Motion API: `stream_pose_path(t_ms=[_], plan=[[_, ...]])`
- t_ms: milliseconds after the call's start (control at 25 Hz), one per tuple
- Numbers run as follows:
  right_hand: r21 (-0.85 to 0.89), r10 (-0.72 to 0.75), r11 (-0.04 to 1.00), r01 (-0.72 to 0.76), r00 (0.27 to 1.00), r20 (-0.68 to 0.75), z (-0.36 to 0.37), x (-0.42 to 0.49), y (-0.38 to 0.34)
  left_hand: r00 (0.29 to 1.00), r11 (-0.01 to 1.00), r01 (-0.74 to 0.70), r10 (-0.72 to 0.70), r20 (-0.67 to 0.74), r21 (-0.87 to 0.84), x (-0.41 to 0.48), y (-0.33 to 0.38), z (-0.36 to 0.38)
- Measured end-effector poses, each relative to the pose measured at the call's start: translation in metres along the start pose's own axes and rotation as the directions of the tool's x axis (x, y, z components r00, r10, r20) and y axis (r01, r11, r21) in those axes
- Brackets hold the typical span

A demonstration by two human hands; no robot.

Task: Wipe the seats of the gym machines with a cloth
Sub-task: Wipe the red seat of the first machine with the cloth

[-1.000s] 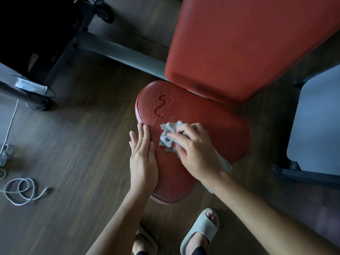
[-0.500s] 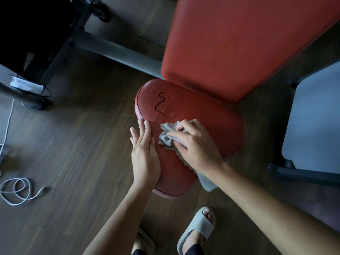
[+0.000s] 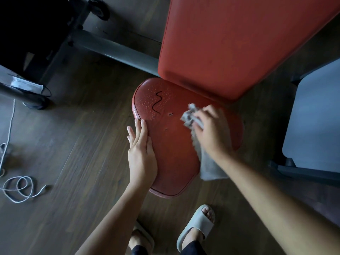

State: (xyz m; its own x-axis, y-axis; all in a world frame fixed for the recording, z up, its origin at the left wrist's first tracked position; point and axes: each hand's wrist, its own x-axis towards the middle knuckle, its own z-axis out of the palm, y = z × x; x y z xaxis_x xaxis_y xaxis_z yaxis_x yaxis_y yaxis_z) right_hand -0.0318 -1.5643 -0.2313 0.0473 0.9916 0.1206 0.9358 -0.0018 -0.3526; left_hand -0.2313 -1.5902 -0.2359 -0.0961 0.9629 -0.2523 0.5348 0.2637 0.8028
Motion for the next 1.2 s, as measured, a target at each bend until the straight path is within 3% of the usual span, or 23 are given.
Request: stream_pose_path(t_ms=[120,200,320,440,640,880,1080,1200], plan=[[-0.002,0.166,0.986,-0.166,0.984,-0.062,0.002,0.025,0.033,1.0,0.998,-0.022,0.023,-0.017,0.052,0.0,0.0,0.004],[0.065,0.224,0.974,-0.218,0.969,-0.107,0.005,0.008,0.017,0.999,0.995,-0.029,0.031,-0.026,0.097,0.0,0.001,0.005],[0.155,0.04,0.987,-0.034,0.998,-0.039,-0.001,-0.051,-0.01,1.0,0.989,-0.021,0.024,-0.02,0.144,0.002,0.003,0.006],[0.112,-0.106,0.988,0.104,0.994,0.014,-0.009,-0.045,0.008,0.999,0.985,-0.026,0.031,-0.026,0.168,0.001,0.004,0.007],[0.092,0.206,0.975,-0.201,0.977,-0.053,-0.001,0.007,0.019,0.999,0.981,-0.034,0.038,-0.019,0.19,0.001,0.004,0.008],[0.065,0.05,0.997,-0.05,0.999,0.004,-0.012,-0.033,0.007,0.999,0.985,-0.039,0.044,-0.026,0.171,0.001,0.005,0.007],[0.051,0.233,0.972,-0.23,0.97,-0.064,0.001,0.016,0.018,0.999,0.985,-0.029,0.034,-0.027,0.172,0.002,0.004,0.004],[0.095,-0.026,0.995,0.031,0.999,-0.045,0.01,-0.005,-0.011,1.0,0.988,-0.002,0.002,-0.001,0.154,0.003,0.004,0.0]])
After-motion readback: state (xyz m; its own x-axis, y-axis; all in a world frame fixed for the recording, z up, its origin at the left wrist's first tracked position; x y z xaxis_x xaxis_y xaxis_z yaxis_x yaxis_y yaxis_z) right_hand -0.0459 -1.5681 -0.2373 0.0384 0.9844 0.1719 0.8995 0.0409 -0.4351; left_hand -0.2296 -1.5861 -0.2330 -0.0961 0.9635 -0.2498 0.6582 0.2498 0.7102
